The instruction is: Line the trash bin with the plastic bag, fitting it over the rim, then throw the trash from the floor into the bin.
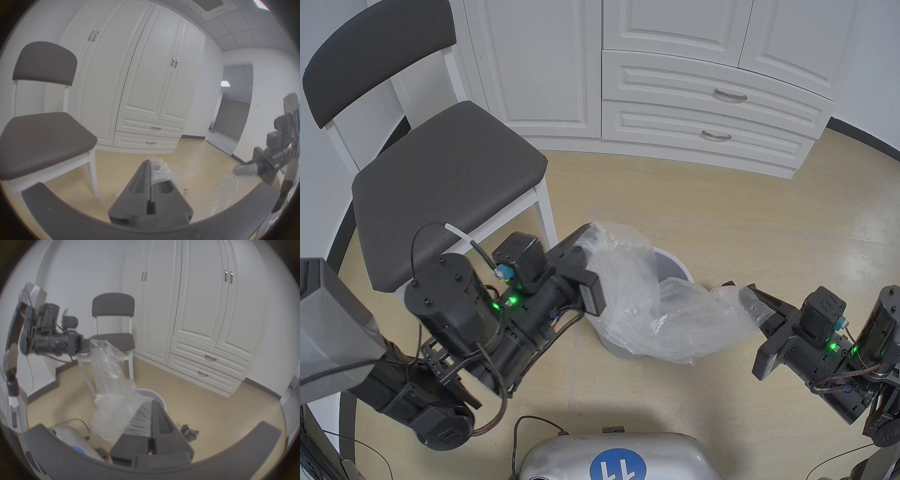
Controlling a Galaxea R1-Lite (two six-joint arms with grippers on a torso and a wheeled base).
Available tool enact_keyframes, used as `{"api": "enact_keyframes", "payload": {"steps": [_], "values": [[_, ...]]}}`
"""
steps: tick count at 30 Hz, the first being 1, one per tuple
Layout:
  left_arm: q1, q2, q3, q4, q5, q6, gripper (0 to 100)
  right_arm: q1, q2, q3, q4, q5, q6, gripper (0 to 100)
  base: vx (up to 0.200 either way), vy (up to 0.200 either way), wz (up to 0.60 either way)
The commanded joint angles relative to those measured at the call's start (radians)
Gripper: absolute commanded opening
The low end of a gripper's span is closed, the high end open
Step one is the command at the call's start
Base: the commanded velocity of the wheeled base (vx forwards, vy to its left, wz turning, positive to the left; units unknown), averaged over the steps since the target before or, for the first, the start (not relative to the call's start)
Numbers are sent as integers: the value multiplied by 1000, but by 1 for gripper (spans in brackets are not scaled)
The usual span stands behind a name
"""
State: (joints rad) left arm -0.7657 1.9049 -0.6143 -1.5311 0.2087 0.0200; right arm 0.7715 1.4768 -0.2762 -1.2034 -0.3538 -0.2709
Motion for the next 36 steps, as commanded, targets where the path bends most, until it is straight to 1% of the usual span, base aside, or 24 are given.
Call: {"api": "enact_keyframes", "payload": {"steps": [1, 5, 6, 7, 8, 10, 17, 23, 25, 31, 36], "values": [[-60, 112, -144, 0, 3, -46, 0, 72, 100, -34, -108, 35, 91, 0, 0, 0, 0], [-64, 117, -170, 0, 0, -81, 0, 75, 161, -63, -165, 35, 140, 0, 0, 0, 0], [-66, 117, -170, 0, 0, -84, 0, 75, 165, -64, -166, 35, 140, 0, 0, 0, 0], [-69, 118, -176, 0, 0, -114, 0, 75, 189, -66, -194, 33, 148, 0, 0, 0, 0], [-69, 118, -176, 0, 0, -114, 0, 75, 189, -66, -194, 33, 148, 0, 0, 0, 0], [-75, 140, -183, 0, 0, -146, 0, 75, 218, -67, -225, 32, 148, 0, 0, 0, 0], [-75, 155, -186, 0, 3, -146, 0, 57, 287, -92, -269, 24, 151, 0, 0, 0, 0], [-70, 174, -190, 0, 1, -146, 0, 20, 350, -103, -337, 22, 150, 0, 0, 0, 0], [-64, 204, -199, 0, 0, -147, 0, -15, 393, -104, -364, 22, 147, 0, 0, 0, 0], [-55, 250, -220, 0, -2, -150, 0, -64, 442, -121, -367, 33, 147, 0, 0, 0, 0], [-53, 327, -260, 0, -2, -195, 0, -118, 477, -136, -367, 41, 150, 0, 0, 0, 0]]}}
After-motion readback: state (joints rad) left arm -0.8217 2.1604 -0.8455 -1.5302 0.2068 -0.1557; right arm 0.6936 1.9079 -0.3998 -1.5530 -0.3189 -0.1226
